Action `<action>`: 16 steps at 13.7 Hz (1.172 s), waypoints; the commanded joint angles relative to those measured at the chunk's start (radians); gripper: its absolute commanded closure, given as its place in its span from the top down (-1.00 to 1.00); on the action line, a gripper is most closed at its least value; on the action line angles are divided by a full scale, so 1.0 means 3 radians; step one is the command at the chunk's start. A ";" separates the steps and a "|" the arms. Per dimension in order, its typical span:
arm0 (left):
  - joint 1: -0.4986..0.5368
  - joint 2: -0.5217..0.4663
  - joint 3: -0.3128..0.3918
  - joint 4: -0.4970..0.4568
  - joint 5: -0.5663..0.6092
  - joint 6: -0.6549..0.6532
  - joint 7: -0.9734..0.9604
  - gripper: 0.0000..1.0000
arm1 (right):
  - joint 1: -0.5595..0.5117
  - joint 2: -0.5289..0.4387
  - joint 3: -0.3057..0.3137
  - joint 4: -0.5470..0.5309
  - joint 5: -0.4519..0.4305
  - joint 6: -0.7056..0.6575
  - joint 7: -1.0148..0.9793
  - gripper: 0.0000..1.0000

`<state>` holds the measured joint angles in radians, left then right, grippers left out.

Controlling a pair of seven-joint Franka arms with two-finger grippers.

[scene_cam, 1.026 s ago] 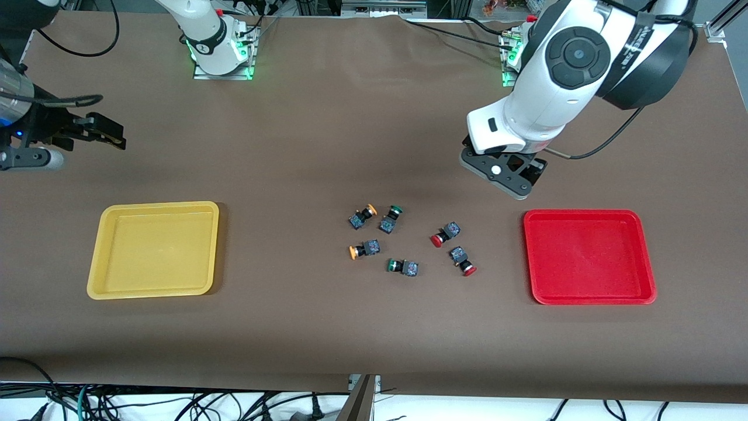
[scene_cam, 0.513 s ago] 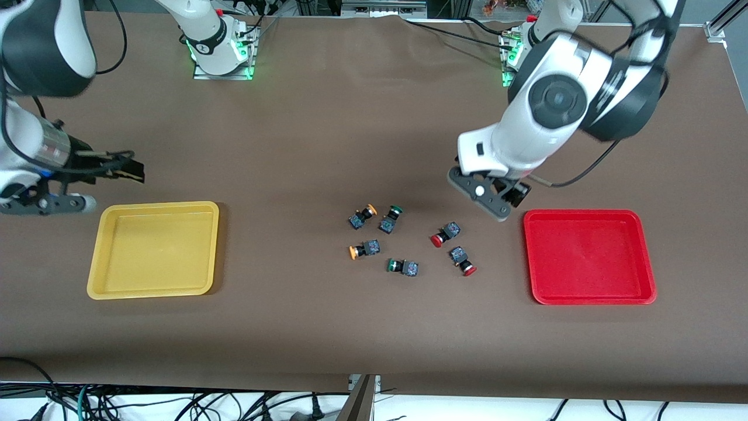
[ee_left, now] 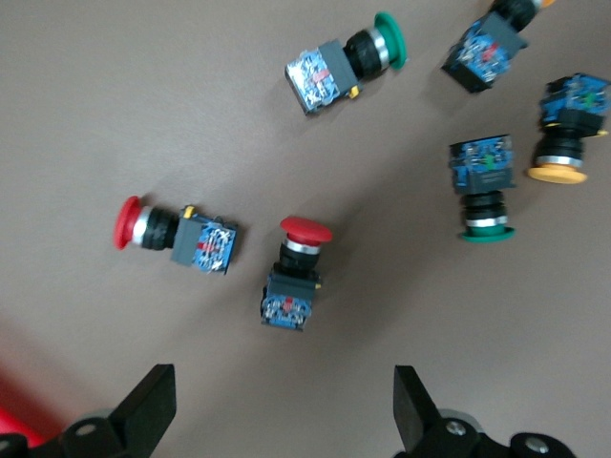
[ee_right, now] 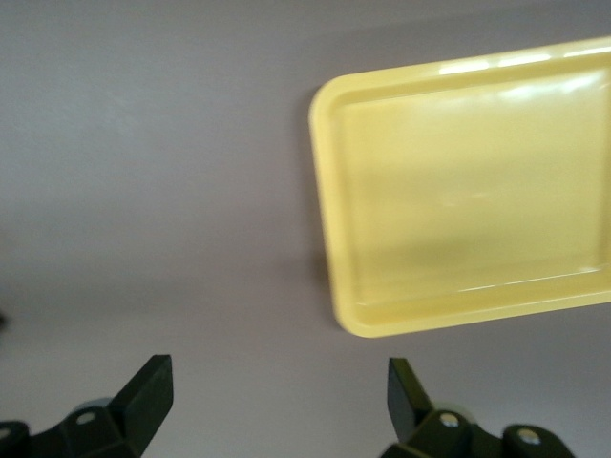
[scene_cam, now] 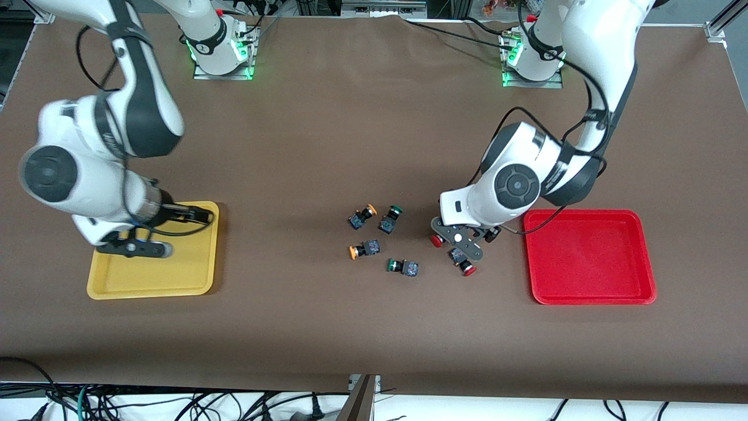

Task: Place red and yellow buttons in trays
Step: 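Grasp a red button with the left gripper while the right gripper grasps a yellow button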

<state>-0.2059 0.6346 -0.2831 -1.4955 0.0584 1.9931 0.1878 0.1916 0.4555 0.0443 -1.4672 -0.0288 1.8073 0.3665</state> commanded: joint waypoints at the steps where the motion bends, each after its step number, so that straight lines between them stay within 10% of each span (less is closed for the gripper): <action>1: -0.0009 0.0155 0.0008 0.0015 0.0061 0.0126 0.0034 1.00 | 0.0245 0.0219 -0.0004 0.0033 0.0065 0.0208 0.0606 0.99; 14: -0.0076 0.0472 0.0008 -0.0302 0.0414 0.0786 -0.0319 1.00 | 0.1314 0.1156 -0.0004 0.0059 0.0065 0.1670 0.2950 0.99; 16: -0.0076 0.0472 0.0008 -0.0297 0.0414 0.0786 -0.0319 0.39 | 0.1371 0.1207 -0.0004 0.0059 0.0065 0.1778 0.3058 0.99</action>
<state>-0.2229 0.7771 -0.2826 -1.5894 0.1536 2.2219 0.1156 0.5818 0.7998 0.0510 -1.4666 -0.0187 2.3167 1.2443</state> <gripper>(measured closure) 0.062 0.004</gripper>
